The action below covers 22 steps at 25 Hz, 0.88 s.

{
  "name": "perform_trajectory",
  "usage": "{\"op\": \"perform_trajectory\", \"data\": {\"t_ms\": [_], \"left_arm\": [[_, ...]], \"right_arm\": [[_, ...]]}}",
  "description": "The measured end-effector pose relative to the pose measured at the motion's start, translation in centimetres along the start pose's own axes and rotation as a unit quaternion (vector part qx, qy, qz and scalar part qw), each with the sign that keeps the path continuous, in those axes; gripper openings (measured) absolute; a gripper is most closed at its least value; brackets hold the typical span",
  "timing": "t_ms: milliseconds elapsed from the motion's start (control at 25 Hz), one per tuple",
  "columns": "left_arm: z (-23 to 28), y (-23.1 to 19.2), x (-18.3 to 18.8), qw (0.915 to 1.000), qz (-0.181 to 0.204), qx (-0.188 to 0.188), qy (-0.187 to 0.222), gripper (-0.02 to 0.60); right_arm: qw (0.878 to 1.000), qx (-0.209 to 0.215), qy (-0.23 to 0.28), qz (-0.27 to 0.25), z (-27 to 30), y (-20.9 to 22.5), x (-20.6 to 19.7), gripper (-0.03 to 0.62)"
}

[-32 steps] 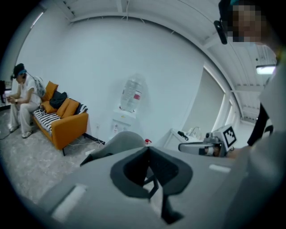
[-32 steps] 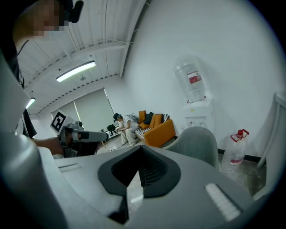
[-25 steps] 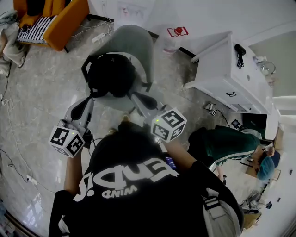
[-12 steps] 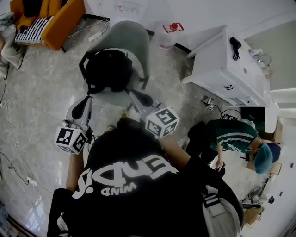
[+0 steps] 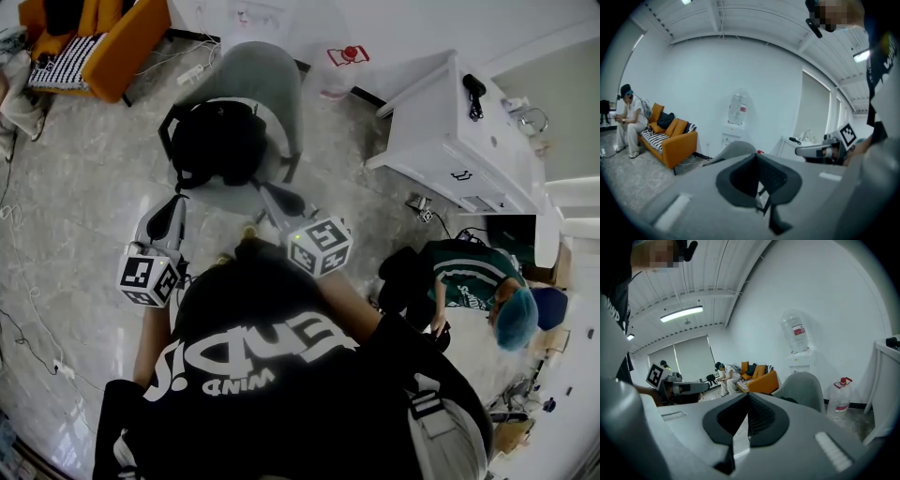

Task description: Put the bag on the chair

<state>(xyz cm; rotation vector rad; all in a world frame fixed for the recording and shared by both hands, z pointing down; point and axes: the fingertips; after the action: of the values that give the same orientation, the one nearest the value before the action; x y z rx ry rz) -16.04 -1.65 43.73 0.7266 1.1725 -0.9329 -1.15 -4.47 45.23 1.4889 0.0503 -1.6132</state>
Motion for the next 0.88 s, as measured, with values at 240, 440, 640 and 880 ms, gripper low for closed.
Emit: {"op": "perform_trajectory", "data": {"t_ms": [240, 440, 640, 880], "left_arm": [[-0.1, -0.2, 0.0, 1.0000, -0.001, 0.005, -0.001, 0.002], [0.0, -0.1, -0.2, 1.0000, -0.004, 0.003, -0.002, 0.002], [0.4, 0.0, -0.2, 1.0000, -0.005, 0.000, -0.007, 0.002], [0.9, -0.1, 0.0, 0.9999, -0.009, 0.000, -0.012, 0.002]], "right_arm": [[1.000, 0.002, -0.006, -0.004, 0.3, -0.1, 0.1, 0.002], [1.000, 0.002, -0.010, -0.004, 0.6, -0.1, 0.0, 0.002], [1.000, 0.004, -0.013, -0.001, 0.8, 0.0, 0.3, 0.002], [1.000, 0.005, -0.016, 0.001, 0.9, 0.3, 0.8, 0.002]]}}
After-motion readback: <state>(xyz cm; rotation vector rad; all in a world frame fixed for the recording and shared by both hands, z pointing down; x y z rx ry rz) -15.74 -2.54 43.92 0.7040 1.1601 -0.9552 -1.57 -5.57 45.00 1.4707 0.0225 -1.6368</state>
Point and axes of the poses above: the fingertips, and each gripper's own axes: z forward along the fingers, y to its right, x out of its top, and after that the axes turned 14 degrees about z, right-handed
